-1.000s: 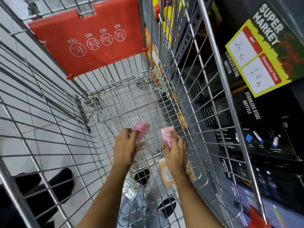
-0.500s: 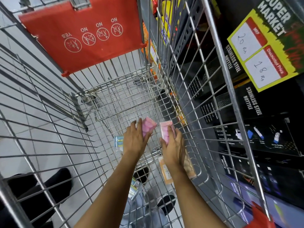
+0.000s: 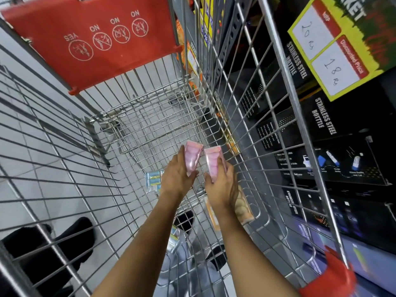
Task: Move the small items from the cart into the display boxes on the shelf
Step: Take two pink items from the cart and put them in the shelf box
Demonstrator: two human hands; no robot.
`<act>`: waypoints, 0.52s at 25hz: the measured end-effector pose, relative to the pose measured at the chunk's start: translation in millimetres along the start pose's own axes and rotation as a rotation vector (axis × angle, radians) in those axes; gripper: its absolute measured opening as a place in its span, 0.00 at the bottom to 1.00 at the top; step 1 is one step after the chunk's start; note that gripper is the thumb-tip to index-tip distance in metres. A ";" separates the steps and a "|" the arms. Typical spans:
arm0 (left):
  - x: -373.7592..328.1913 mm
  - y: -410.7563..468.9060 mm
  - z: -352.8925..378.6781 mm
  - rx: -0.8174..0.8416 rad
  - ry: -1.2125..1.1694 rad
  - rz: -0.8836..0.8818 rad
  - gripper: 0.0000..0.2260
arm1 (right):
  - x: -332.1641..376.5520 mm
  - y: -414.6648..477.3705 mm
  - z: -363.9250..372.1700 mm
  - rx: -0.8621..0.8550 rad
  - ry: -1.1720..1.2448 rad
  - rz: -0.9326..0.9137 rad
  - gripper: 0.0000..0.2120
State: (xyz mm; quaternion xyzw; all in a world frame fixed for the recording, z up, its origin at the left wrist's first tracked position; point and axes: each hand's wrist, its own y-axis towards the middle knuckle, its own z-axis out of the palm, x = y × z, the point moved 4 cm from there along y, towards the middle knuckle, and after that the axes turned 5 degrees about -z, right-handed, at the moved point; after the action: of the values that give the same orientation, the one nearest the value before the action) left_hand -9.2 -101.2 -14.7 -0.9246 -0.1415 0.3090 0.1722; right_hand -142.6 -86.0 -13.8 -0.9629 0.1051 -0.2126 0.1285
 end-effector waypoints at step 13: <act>-22.7 -39.3 -70.2 -0.334 -0.267 0.020 0.29 | 61.4 -12.8 -70.9 -0.270 0.111 -0.165 0.23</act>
State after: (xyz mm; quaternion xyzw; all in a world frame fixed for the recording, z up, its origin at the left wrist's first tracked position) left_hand 10.8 -90.4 65.8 -0.8925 -0.2030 0.4027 -0.0068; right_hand -117.1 -104.0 75.6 -0.9636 0.0602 -0.2593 -0.0260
